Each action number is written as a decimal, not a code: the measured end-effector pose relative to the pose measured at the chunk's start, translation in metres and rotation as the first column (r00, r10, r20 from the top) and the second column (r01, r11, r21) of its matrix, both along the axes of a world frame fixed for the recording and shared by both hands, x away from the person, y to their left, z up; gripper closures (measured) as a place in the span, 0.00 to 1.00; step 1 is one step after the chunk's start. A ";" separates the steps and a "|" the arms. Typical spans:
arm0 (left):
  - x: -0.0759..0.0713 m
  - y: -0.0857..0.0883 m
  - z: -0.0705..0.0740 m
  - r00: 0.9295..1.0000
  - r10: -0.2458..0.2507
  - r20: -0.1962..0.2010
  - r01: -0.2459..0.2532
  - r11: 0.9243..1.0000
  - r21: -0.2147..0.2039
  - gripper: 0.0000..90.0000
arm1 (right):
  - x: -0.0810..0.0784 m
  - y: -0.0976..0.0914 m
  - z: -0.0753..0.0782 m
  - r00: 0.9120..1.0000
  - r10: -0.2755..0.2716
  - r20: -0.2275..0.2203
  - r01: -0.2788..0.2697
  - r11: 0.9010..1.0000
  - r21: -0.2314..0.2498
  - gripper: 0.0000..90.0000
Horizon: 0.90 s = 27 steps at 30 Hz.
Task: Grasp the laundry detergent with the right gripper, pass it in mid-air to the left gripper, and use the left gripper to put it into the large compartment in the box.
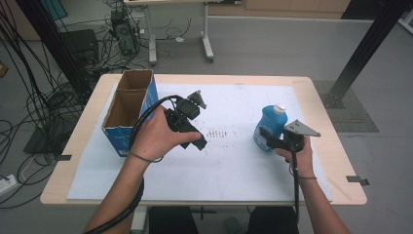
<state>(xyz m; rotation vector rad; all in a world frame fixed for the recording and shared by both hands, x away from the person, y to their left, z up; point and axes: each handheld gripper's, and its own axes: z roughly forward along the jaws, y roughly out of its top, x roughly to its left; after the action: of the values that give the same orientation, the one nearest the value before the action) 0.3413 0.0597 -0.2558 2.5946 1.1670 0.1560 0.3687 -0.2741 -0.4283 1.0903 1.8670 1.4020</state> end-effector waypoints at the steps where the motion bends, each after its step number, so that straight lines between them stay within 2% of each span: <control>1: 0.000 0.000 -0.001 1.000 0.001 -0.001 -0.001 1.000 -0.001 0.10 | 0.000 0.000 0.000 1.000 -0.001 0.000 0.001 1.000 0.001 0.49; 12: 0.001 -0.002 -0.006 1.000 0.001 -0.008 -0.001 1.000 0.003 0.10 | 0.000 -0.001 -0.001 1.000 0.001 0.007 -0.001 1.000 0.008 0.49; 20: 0.002 -0.001 -0.003 1.000 0.005 -0.007 -0.005 1.000 0.011 0.10 | 0.000 -0.001 -0.001 1.000 0.001 0.008 -0.001 1.000 0.009 0.49; 27: 0.002 0.000 -0.002 1.000 0.007 -0.001 -0.007 1.000 0.002 0.10 | 0.000 0.000 -0.001 1.000 0.000 0.006 0.000 1.000 0.009 0.49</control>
<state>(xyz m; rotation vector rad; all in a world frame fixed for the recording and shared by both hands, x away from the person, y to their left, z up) 0.3435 0.0593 -0.2581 2.5931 1.1765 0.1582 0.3688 -0.2746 -0.4297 1.0884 1.8583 1.4134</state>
